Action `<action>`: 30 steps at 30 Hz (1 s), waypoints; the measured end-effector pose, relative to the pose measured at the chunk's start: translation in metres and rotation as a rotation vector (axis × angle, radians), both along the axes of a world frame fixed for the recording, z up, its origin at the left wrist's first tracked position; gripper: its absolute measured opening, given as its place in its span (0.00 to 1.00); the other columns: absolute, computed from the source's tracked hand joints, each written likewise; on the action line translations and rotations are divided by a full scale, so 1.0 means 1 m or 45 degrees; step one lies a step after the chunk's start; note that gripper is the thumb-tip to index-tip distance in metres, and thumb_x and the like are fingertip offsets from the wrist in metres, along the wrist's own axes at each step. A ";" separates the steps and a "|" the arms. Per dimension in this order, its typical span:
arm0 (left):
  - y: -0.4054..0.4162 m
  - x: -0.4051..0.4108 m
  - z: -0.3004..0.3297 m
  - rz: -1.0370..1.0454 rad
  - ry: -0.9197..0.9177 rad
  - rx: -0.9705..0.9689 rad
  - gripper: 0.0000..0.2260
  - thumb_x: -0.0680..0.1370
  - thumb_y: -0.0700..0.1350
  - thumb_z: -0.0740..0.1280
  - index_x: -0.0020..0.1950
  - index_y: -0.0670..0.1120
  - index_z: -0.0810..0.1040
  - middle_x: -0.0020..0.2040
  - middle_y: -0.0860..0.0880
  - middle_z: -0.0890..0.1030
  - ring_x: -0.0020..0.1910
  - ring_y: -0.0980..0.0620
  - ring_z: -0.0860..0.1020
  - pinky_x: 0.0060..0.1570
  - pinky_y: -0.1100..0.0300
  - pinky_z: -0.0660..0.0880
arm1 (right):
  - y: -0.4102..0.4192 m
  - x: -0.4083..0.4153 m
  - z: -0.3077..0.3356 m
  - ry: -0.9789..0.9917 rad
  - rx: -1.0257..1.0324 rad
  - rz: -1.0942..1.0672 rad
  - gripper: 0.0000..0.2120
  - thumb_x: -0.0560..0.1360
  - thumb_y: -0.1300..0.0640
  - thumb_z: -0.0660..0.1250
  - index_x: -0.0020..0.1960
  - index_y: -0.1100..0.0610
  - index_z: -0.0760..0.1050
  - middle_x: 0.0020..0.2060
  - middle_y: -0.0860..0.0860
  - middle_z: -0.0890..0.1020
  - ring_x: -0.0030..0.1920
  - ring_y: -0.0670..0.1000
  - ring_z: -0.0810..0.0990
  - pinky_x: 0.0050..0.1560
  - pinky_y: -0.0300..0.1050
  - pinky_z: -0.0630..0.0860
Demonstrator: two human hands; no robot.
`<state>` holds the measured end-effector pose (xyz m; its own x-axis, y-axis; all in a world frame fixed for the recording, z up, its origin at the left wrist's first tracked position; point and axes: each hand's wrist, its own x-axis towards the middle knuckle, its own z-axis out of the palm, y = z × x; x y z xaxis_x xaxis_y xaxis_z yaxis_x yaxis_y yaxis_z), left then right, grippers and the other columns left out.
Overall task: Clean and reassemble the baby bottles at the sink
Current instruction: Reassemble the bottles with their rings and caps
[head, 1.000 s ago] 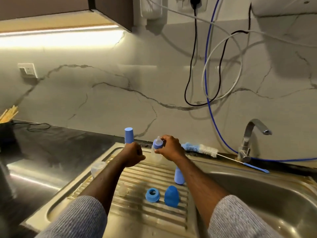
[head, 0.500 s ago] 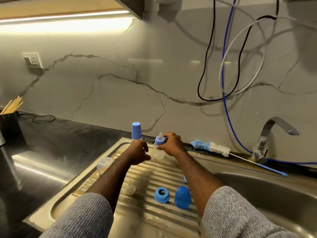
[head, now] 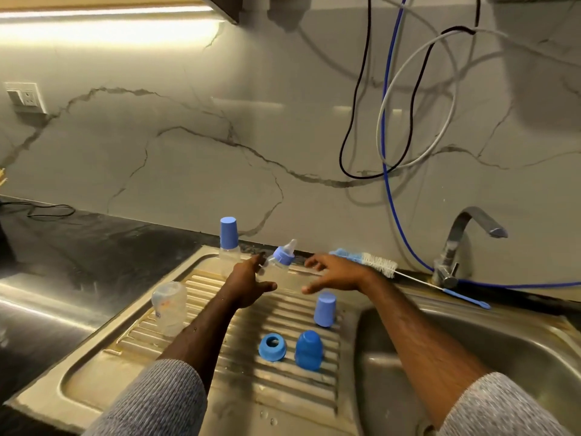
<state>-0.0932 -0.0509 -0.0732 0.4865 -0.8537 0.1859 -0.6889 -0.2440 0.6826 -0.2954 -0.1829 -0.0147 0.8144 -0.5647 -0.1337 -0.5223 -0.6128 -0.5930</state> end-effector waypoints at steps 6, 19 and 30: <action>0.002 -0.006 0.000 0.030 -0.050 -0.010 0.29 0.72 0.49 0.79 0.70 0.48 0.73 0.60 0.46 0.79 0.53 0.52 0.77 0.49 0.62 0.73 | -0.001 -0.032 -0.019 0.064 -0.101 -0.071 0.26 0.70 0.60 0.78 0.66 0.53 0.76 0.58 0.52 0.80 0.56 0.53 0.80 0.56 0.48 0.80; 0.027 -0.028 0.030 -0.127 -0.225 -0.158 0.30 0.72 0.48 0.79 0.72 0.48 0.74 0.63 0.48 0.79 0.57 0.54 0.76 0.52 0.64 0.70 | 0.030 -0.019 0.001 -1.072 0.422 -0.529 0.12 0.75 0.59 0.75 0.56 0.57 0.77 0.44 0.61 0.84 0.39 0.55 0.83 0.46 0.55 0.82; 0.022 -0.069 0.054 -0.101 -0.244 -0.224 0.22 0.74 0.55 0.75 0.64 0.44 0.79 0.54 0.46 0.79 0.51 0.49 0.76 0.55 0.51 0.75 | 0.051 -0.013 0.012 -1.224 0.647 -0.437 0.32 0.67 0.59 0.81 0.57 0.33 0.68 0.56 0.59 0.82 0.52 0.60 0.85 0.42 0.64 0.84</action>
